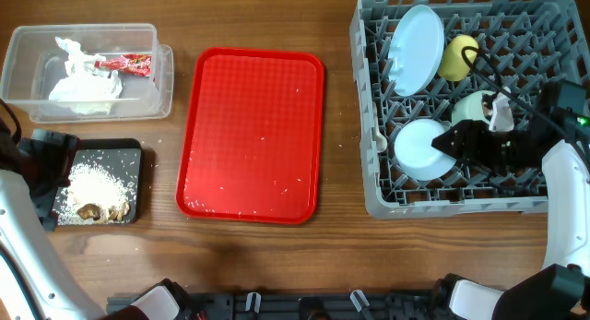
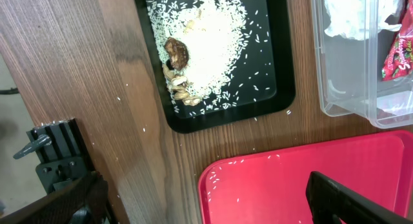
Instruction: Sort waste into correct bins and load items into the dishwasher rack
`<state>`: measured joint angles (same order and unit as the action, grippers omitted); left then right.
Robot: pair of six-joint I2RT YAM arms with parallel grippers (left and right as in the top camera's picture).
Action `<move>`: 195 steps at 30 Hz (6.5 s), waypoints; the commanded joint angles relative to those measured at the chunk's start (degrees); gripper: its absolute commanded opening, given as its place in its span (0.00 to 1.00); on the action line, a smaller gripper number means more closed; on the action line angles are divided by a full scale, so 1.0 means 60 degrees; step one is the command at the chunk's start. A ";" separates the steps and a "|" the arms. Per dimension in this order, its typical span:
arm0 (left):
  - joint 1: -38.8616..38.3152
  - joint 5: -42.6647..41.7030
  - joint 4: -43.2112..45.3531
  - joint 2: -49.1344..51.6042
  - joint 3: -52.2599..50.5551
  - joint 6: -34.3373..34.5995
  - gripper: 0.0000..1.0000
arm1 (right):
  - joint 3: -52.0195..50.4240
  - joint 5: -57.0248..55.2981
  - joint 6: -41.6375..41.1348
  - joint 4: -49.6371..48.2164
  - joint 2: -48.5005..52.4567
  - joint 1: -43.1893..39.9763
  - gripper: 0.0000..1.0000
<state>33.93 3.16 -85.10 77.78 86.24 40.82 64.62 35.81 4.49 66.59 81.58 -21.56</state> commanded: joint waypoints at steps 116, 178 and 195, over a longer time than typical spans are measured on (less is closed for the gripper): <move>0.0062 0.0062 0.0000 -0.0004 0.0076 -0.0047 1.00 | -0.9635 -0.4707 -0.3803 -1.0269 -1.3566 0.3727 1.00; 0.0062 0.0062 0.0004 -0.0004 0.0076 -0.0047 1.00 | -1.0721 -0.5319 -0.1778 -1.1125 -1.3551 0.3727 1.00; -0.1974 -0.0007 0.0586 -0.2878 -0.2062 -0.0892 1.00 | -1.0721 -0.5319 -0.1778 -1.1125 -1.3551 0.3727 1.00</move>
<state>28.51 3.16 -84.44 67.88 80.16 40.16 0.40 4.84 -7.20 -0.03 0.89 0.36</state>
